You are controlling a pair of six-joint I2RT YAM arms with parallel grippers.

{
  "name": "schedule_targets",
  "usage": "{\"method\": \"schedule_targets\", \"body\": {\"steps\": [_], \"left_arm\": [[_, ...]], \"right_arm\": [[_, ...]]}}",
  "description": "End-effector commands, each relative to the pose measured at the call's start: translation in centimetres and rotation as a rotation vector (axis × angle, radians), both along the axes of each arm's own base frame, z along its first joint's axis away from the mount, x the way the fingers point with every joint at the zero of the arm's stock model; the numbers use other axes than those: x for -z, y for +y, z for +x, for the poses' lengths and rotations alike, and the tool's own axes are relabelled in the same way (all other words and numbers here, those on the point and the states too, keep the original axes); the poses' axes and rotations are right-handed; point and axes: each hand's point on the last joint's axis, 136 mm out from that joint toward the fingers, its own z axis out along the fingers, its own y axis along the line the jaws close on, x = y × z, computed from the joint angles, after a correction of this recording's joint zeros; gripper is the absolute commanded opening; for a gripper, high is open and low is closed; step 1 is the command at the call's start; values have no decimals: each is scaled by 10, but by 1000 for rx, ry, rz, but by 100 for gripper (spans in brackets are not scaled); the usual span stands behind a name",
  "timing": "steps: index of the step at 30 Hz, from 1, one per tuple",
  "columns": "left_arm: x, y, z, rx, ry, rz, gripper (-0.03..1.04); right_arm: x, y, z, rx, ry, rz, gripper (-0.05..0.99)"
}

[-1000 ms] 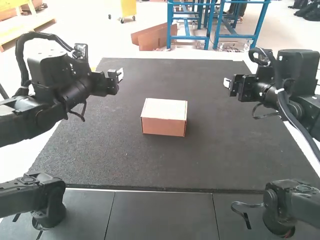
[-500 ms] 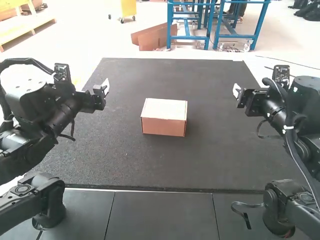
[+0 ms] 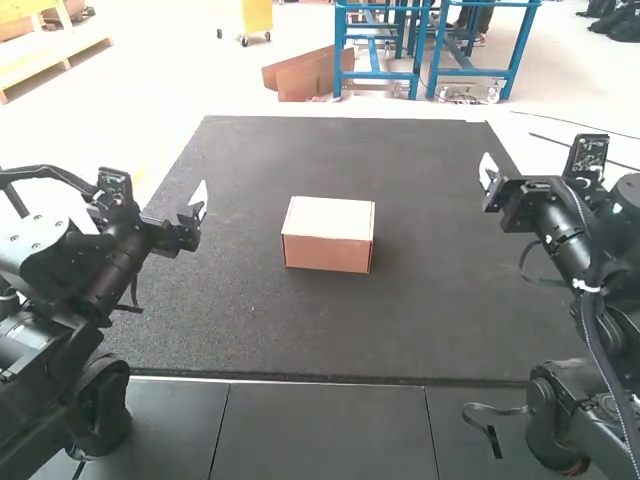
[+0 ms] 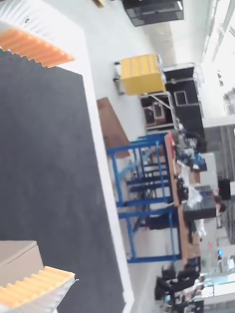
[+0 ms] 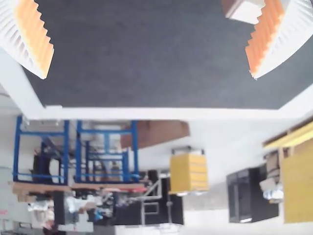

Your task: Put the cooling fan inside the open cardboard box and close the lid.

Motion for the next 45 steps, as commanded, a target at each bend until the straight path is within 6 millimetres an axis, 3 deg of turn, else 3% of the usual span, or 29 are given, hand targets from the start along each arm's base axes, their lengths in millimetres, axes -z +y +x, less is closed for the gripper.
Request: {"method": "schedule_targets", "body": {"steps": [1,6,14,17,26,32,45], "left_arm": [[-10,-1,-7,10,-58,28,97],[2,-11,-7,55,-47,84,97],[28,-7,-1,24,-1,135,96],[32,-6,0,23,19,124,96],[65,16,7,-57,166,93,97],[70,30,9,-116,191,78,96],[69,44,11,-168,195,40,96]], "right_arm": [[2,-7,1,32,-17,-23,91],[15,-5,3,15,-6,-45,91],[46,-10,7,26,40,-60,91],[48,-11,6,34,33,-58,91],[68,-16,7,57,55,-75,91],[65,-23,-2,83,-10,-63,91],[102,-37,-1,143,138,-65,91]]}}
